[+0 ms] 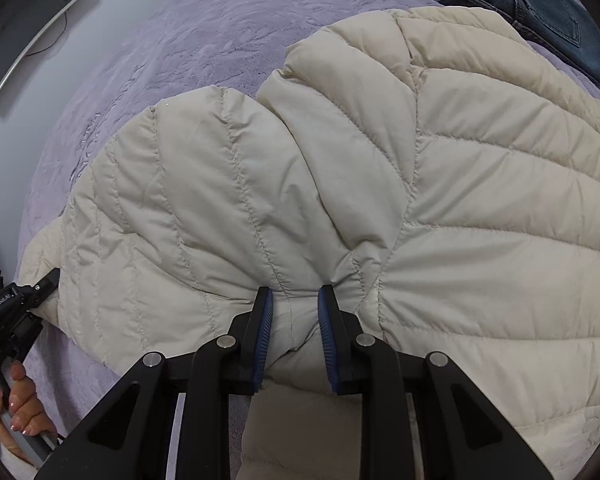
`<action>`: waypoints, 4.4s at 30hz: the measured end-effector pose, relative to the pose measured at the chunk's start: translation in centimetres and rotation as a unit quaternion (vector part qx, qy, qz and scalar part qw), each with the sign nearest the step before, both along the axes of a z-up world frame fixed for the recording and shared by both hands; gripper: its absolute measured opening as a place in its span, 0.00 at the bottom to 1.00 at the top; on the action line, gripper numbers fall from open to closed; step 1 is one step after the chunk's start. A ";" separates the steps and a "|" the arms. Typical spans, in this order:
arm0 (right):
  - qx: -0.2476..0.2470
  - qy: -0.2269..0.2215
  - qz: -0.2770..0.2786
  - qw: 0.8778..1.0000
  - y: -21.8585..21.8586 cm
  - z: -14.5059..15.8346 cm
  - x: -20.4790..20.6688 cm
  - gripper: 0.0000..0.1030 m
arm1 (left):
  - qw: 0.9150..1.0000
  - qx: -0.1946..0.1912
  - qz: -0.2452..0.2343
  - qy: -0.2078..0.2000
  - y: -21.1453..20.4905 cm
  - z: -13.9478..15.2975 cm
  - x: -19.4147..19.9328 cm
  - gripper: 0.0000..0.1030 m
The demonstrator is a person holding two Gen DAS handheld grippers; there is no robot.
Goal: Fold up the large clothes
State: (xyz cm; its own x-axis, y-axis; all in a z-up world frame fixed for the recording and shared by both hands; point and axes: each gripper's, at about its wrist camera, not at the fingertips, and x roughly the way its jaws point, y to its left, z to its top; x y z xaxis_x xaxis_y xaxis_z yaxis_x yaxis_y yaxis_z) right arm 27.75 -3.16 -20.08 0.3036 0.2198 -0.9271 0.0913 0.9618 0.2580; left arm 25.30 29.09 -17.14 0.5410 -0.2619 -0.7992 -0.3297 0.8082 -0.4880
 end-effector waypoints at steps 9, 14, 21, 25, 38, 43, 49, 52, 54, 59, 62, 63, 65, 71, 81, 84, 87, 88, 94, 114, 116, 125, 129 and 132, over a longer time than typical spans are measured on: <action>0.061 -0.012 -0.005 0.998 -3.0 1.0 -2.9 0.25 | 0.981 0.000 -0.151 -0.121 -11.0 10.6 0.0 0.07; 0.093 -0.037 -0.049 0.994 -9.2 4.4 -6.0 0.25 | 0.956 -0.011 -0.253 -0.151 -21.0 13.5 -0.5 0.07; 0.053 -0.057 -0.149 0.986 -21.6 7.4 -12.7 0.25 | 0.915 0.014 -0.386 -0.115 -37.2 11.1 -1.6 0.07; 0.040 -0.050 -0.210 0.976 -27.8 7.2 -16.4 0.25 | 0.890 0.069 -0.443 -0.082 -44.3 8.0 -2.8 0.07; 0.085 -0.038 -0.280 0.955 -35.5 4.3 -22.2 0.26 | 0.823 0.236 -0.513 -0.054 -53.6 2.9 -6.3 0.13; 0.101 -0.045 -0.277 0.954 -36.0 4.4 -22.5 0.43 | 0.822 0.240 -0.504 -0.112 -53.1 5.2 -7.6 1.00; 0.099 -0.050 -0.265 0.958 -35.2 5.2 -21.6 0.67 | 0.841 0.222 -0.478 -0.124 -48.4 8.2 -7.8 1.00; 0.109 -0.070 -0.250 0.960 -34.2 6.3 -21.0 0.76 | 0.865 0.242 -0.425 -0.114 -42.7 8.4 -7.4 1.00; 0.127 -0.082 -0.235 0.960 -33.5 6.7 -20.2 0.76 | 0.879 0.269 -0.383 -0.090 -38.6 7.4 -6.8 1.00; 0.206 -0.053 -0.247 0.945 -32.4 3.9 -17.4 0.76 | 0.908 0.310 -0.283 -0.006 -29.1 4.7 -5.6 1.00; 0.234 -0.040 -0.272 0.933 -31.9 1.8 -15.8 0.75 | 0.912 0.312 -0.265 0.011 -27.0 3.4 -5.5 1.00; 0.235 -0.042 -0.279 0.930 -31.7 1.7 -15.3 0.62 | 0.909 0.319 -0.268 0.009 -27.1 3.0 -5.5 1.00; 0.244 -0.047 -0.271 0.930 -31.0 2.1 -13.6 0.06 | 0.900 0.335 -0.280 0.005 -28.0 1.9 -5.4 1.00; 0.230 -0.148 -0.213 0.938 -29.0 9.8 -9.5 0.04 | 0.891 0.370 -0.263 -0.014 -29.9 0.4 -4.0 1.00; 0.129 -0.083 -0.291 0.945 -33.1 5.1 -14.9 0.04 | 0.910 0.355 -0.214 0.014 -26.1 -0.6 -0.9 1.00; 0.136 -0.038 -0.320 0.937 -34.4 1.5 -16.7 0.04 | 0.905 0.359 -0.227 0.010 -26.5 -0.3 -1.3 1.00; 0.181 -0.045 -0.316 0.930 -34.9 1.2 -17.6 0.05 | 0.900 0.356 -0.251 0.004 -26.6 0.5 -1.7 1.00; 0.195 -0.048 -0.313 0.928 -35.1 1.4 -17.7 0.05 | 0.900 0.348 -0.262 0.005 -26.5 0.7 -1.7 1.00; 0.266 -0.077 -0.324 0.905 -36.3 2.2 -17.9 0.70 | 0.914 0.249 -0.320 -0.013 -24.6 4.6 -3.7 1.00; 0.117 -0.041 -0.300 0.946 -35.3 1.1 -16.8 0.02 | 0.931 0.278 -0.232 0.035 -26.1 -1.9 5.4 1.00; 0.114 -0.038 -0.306 0.944 -35.4 1.1 -16.9 0.02 | 0.934 0.274 -0.226 0.040 -25.8 -1.1 5.7 1.00; 0.079 -0.043 -0.276 0.957 -35.3 3.1 -17.3 0.03 | 0.938 0.263 -0.224 -0.013 -26.3 2.6 7.7 1.00; 0.069 -0.036 -0.286 0.955 -35.5 2.1 -16.5 0.03 | 0.928 0.289 -0.234 -0.005 -28.8 1.0 9.4 1.00; 0.048 -0.037 -0.285 0.957 -35.6 2.0 -15.8 0.03 | 0.927 0.296 -0.229 0.006 -29.8 0.2 10.8 1.00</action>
State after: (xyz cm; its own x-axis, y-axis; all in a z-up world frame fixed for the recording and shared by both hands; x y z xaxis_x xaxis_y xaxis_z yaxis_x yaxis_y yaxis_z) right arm 11.94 -38.73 -18.10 0.4637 0.0814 -0.8822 0.5715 0.7335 0.3680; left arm 36.06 -0.67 -16.96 0.4711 0.0248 -0.8817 0.1126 0.9897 0.0880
